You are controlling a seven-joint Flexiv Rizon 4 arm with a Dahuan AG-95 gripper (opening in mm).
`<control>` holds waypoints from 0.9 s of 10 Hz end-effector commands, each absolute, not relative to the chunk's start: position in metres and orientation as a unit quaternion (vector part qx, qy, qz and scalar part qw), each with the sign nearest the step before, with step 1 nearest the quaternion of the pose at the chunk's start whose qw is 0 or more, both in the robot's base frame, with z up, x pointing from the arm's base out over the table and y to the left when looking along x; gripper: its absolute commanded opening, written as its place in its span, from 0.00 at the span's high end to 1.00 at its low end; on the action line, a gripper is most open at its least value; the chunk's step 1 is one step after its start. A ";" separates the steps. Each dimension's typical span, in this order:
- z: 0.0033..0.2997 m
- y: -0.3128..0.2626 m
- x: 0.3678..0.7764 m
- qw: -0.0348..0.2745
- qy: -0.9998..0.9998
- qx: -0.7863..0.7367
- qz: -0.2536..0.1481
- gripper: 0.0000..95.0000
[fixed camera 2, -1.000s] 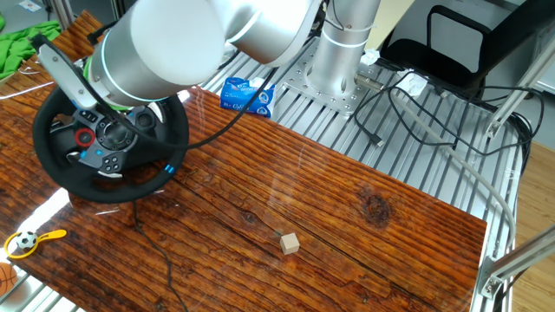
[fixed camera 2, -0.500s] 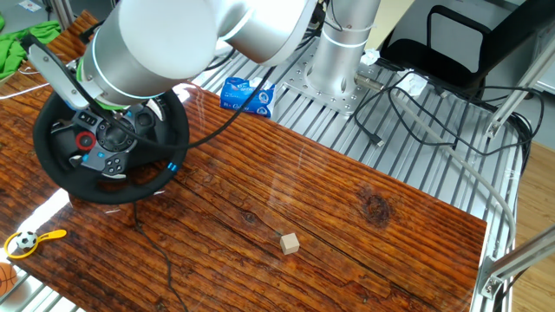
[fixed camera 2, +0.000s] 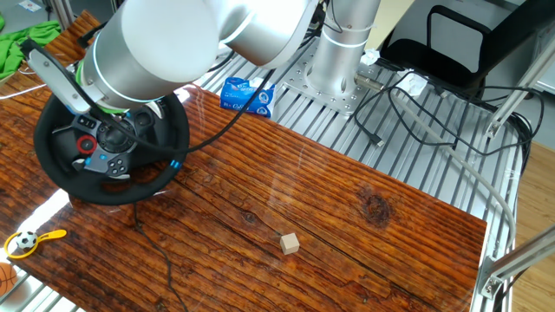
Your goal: Rotate the steering wheel 90 degrees counterclockwise
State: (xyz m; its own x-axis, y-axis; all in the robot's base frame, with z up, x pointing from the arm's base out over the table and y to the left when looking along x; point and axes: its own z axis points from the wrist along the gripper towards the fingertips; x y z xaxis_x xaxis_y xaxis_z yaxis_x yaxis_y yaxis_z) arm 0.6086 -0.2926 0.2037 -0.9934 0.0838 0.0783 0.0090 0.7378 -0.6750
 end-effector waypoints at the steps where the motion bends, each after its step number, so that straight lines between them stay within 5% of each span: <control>1: 0.202 -0.293 0.611 0.050 -0.932 -0.021 0.358 1.00; 9: 0.190 -0.291 0.621 0.045 -0.936 -0.017 0.349 1.00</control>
